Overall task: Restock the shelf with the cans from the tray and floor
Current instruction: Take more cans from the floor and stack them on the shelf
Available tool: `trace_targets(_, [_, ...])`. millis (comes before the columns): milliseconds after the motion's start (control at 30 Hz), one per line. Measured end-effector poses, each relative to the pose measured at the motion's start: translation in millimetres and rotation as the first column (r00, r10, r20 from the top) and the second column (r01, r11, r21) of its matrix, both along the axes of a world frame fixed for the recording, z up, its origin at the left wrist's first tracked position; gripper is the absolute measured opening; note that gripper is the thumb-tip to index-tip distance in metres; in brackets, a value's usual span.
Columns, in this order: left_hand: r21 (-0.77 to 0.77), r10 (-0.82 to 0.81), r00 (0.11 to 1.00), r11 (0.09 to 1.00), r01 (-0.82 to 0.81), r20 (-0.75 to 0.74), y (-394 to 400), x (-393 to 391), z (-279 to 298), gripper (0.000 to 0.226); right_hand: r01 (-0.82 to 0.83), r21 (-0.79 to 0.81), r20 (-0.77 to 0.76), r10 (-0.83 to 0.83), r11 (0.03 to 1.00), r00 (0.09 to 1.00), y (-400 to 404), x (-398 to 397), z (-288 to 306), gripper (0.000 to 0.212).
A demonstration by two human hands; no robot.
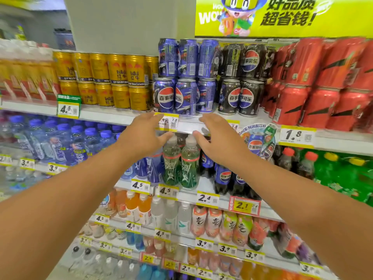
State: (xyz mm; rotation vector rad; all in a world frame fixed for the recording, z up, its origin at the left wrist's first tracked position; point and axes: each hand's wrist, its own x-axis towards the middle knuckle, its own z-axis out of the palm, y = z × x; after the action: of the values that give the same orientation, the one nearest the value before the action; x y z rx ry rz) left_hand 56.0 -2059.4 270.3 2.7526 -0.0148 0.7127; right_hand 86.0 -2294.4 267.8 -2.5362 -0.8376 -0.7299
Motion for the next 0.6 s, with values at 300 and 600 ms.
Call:
trace_targets(300, [0.287, -0.038, 0.999, 0.957, 0.045, -0.032, -9, -49, -38, 0.078, -0.007, -0.31, -0.02, 0.001, 0.951, 1.0, 5, -33, -36, 0.076])
trace_targets(600, [0.32, -0.095, 0.986, 0.938, 0.133, -0.134, 18, -82, -109, 0.084, 0.056, -0.307, -0.139, -0.103, 0.95, 0.985, 28, -84, -111, 0.077])
